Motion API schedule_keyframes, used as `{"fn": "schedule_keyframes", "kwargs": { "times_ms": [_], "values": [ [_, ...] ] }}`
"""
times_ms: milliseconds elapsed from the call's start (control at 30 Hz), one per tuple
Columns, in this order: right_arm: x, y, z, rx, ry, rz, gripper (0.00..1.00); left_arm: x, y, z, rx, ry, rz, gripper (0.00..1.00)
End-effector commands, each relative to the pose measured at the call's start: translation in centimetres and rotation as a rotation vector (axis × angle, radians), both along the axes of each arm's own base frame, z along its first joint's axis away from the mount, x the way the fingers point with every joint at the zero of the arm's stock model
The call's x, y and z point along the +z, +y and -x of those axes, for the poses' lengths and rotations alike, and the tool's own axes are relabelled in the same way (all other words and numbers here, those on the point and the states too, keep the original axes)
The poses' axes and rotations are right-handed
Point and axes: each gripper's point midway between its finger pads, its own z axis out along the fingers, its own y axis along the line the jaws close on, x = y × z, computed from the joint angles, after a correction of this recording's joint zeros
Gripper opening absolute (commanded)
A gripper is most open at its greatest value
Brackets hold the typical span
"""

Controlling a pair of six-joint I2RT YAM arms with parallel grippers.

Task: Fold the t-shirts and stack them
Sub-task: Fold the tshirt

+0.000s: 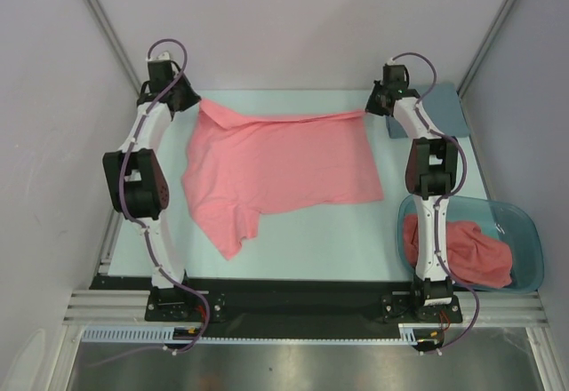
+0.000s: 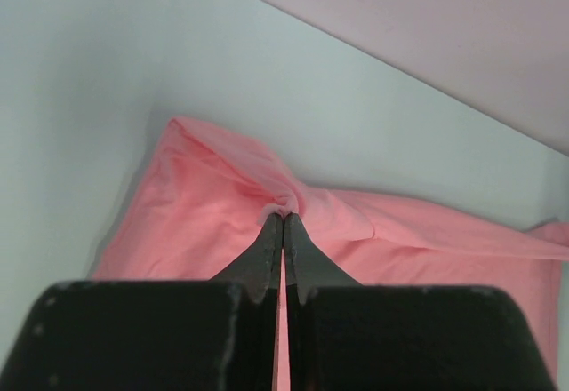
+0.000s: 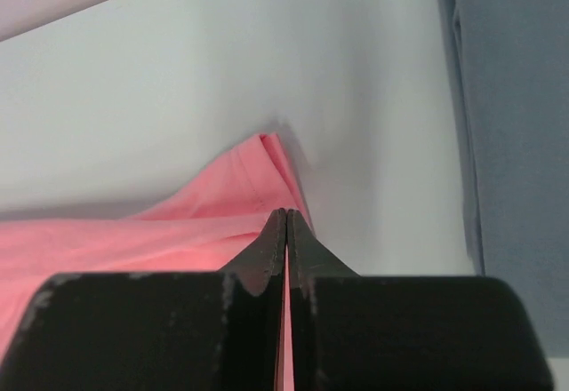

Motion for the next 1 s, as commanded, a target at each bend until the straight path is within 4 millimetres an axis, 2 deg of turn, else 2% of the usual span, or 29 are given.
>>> {"fn": "schedule_keyframes", "kwargs": {
  "times_ms": [0,200,700,967],
  "values": [
    [6.6,0.6,0.4,0.032,-0.07,-0.043,0.0,2.1,0.9,2.1,0.015,0.003,0.015,0.0],
    [7.5,0.7,0.7,0.048,-0.063,-0.045,0.0,2.0,1.6,4.0,0.019,0.045,0.025,0.0],
    [6.1,0.9,3.0,0.059,0.036,-0.029,0.0,1.0,0.8,9.0,0.017,0.117,0.077,0.0],
    [5.5,1.7,3.9,0.078,0.074,-0.016,0.0,0.3,1.4,10.9,0.044,0.168,0.105,0.0]
  ]
}}
